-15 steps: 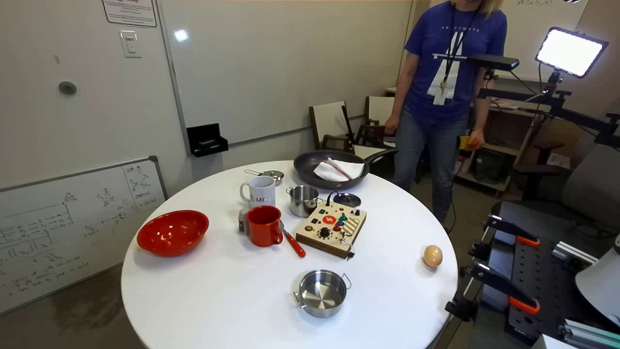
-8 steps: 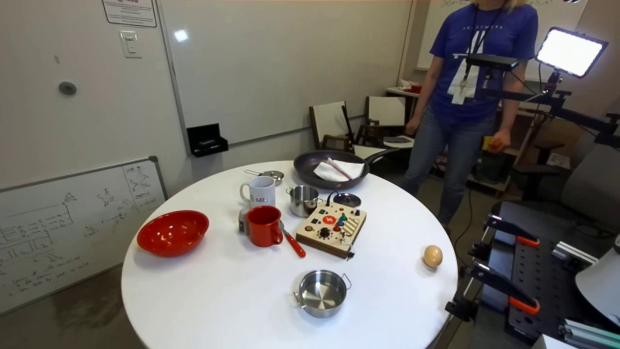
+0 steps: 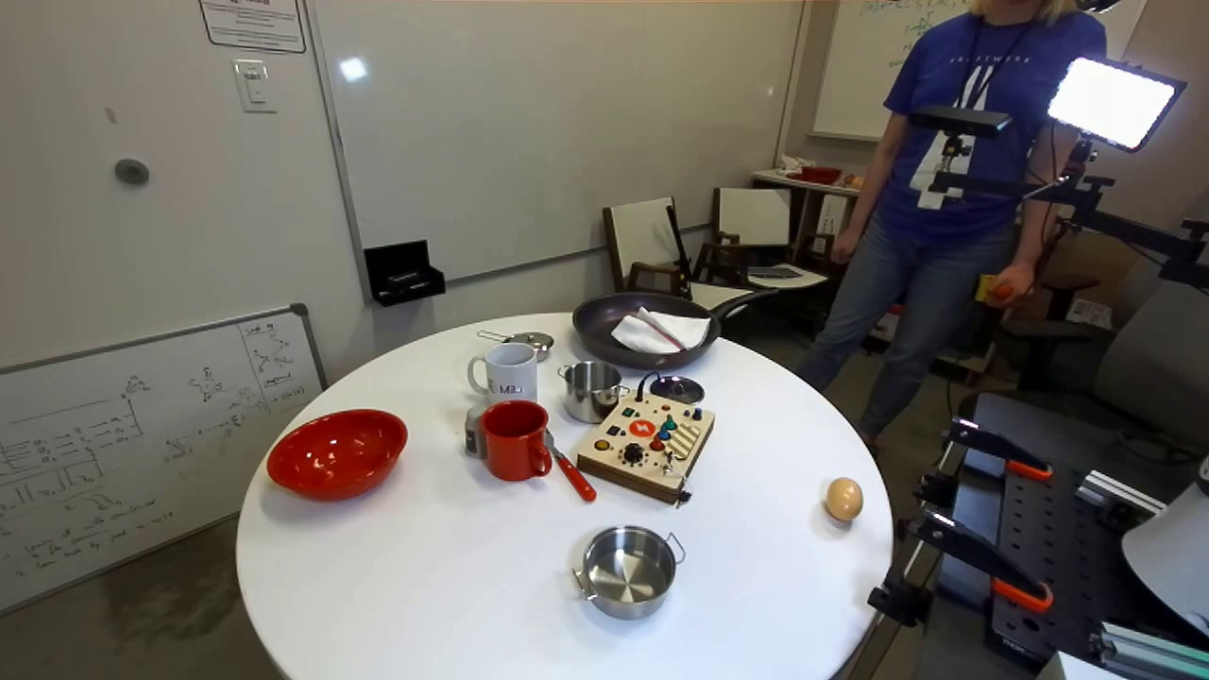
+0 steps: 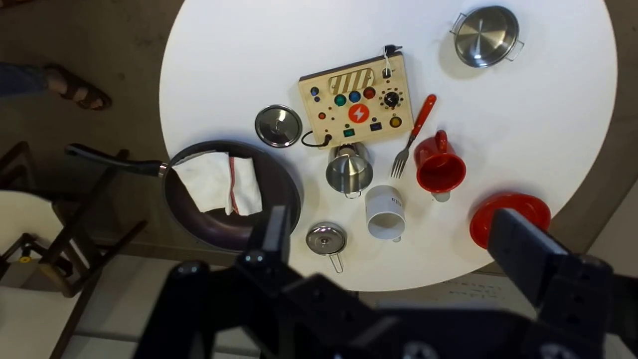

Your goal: Press a button on the control pad

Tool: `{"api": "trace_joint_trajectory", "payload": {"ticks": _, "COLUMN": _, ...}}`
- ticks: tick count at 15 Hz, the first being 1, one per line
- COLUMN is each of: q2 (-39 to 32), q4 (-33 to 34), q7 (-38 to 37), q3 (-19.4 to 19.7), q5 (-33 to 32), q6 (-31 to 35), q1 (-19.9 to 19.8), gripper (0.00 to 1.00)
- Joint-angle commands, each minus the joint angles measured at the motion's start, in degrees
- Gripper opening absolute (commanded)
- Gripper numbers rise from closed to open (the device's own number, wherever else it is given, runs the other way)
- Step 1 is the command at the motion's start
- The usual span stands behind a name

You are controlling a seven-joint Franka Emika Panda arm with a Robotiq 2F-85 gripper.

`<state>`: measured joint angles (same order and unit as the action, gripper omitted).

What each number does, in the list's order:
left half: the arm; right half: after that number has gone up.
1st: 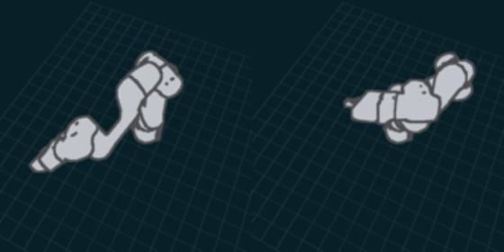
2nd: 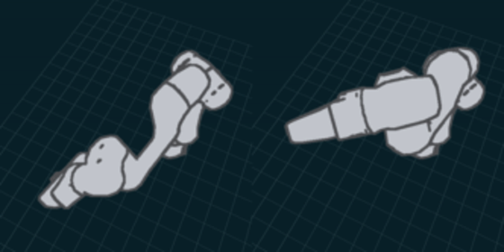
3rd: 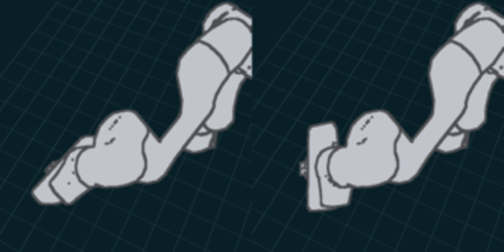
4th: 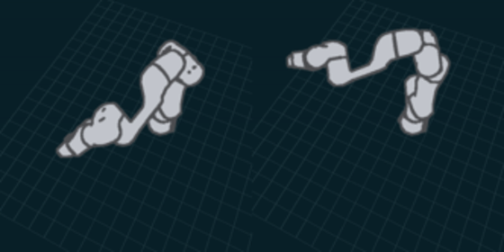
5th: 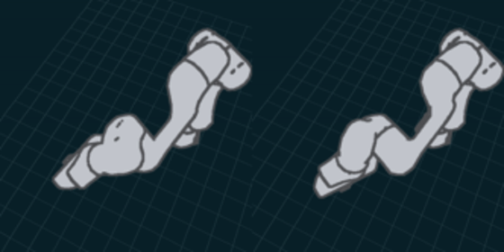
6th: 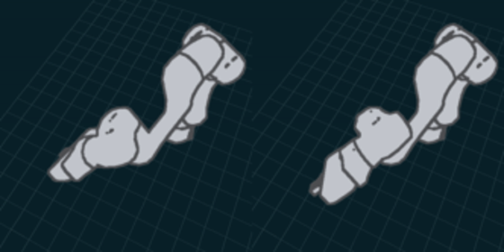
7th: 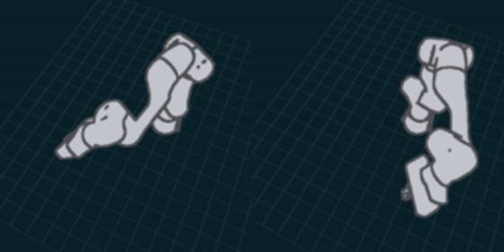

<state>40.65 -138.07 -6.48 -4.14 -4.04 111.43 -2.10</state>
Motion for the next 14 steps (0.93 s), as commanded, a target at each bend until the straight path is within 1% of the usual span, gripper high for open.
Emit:
{"api": "trace_joint_trajectory", "payload": {"ticks": 1, "q2": -5.13, "q4": 1.55, "q7": 2.01, "q3": 0.88, "q5": -0.93, "q6": 1.83, "q1": 0.53, "gripper": 1.0}}
{"api": "trace_joint_trajectory", "payload": {"ticks": 3, "q2": -9.12, "q4": 2.53, "q7": 5.69, "q3": 2.19, "q5": 0.37, "q6": 2.12, "q1": 1.84, "gripper": 1.0}}
{"api": "trace_joint_trajectory", "payload": {"ticks": 5, "q2": -13.49, "q4": 2.51, "q7": 5.42, "q3": 1.07, "q5": -2.68, "q6": 6.9, "q1": 0.88, "gripper": 1.0}}
{"api": "trace_joint_trajectory", "payload": {"ticks": 9, "q2": -24.21, "q4": 4.74, "q7": 5.84, "q3": 1.33, "q5": -3.29, "q6": 11.33, "q1": 1.28, "gripper": 1.0}}
{"api": "trace_joint_trajectory", "payload": {"ticks": 10, "q2": -27.22, "q4": 5.33, "q7": 4.8, "q3": 0.91, "q5": -4.88, "q6": 12.87, "q1": 0.76, "gripper": 1.0}}
{"api": "trace_joint_trajectory", "payload": {"ticks": 12, "q2": -32.15, "q4": 6.67, "q7": 4.57, "q3": 1.26, "q5": -6.46, "q6": 15.37, "q1": 0.57, "gripper": 1.0}}
{"api": "trace_joint_trajectory", "payload": {"ticks": 13, "q2": -34.42, "q4": 7.64, "q7": 4.06, "q3": 1.42, "q5": -7.14, "q6": 16.11, "q1": 0.49, "gripper": 1.0}}
{"api": "trace_joint_trajectory", "payload": {"ticks": 14, "q2": -36.89, "q4": 9.12, "q7": 4.28, "q3": 1.93, "q5": -6.91, "q6": 15.2, "q1": 0.39, "gripper": 1.0}}
